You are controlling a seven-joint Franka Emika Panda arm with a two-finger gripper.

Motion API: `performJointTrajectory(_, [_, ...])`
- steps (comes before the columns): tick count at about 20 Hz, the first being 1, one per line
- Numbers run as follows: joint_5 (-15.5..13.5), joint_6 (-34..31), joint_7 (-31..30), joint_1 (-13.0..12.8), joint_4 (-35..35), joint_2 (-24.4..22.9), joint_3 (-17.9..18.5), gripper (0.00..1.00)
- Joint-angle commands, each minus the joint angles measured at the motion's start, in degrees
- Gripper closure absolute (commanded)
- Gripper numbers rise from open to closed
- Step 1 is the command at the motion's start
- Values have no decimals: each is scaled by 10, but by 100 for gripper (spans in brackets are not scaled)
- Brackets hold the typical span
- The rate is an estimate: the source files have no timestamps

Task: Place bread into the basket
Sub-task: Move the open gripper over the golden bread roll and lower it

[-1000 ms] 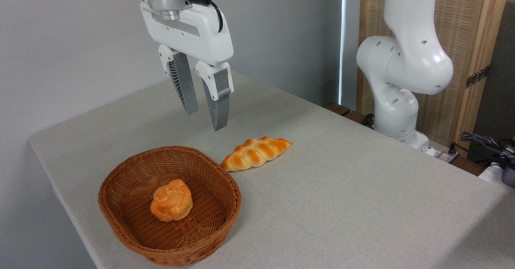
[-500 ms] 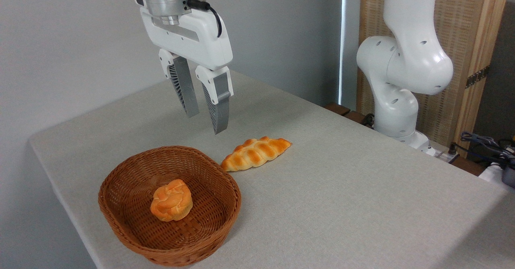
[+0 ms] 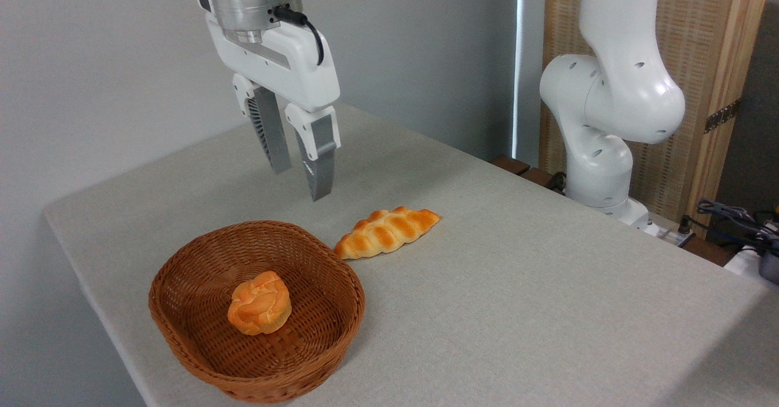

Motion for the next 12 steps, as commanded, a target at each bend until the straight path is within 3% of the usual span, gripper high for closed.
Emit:
performJointTrajectory(1, [-21, 27, 1, -18, -44, -16, -3, 0])
performJointTrajectory(3, [-19, 57, 7, -31, -99, -46, -3, 0])
performJointTrajectory(5, [-18, 132, 8, -45, -198, -104, -2, 0])
performJointTrajectory(7, [-9, 159, 14, -74, -268, -140, 4, 0])
performJointTrajectory(12, [-7, 160, 20, -91, -316, -149, 4, 0])
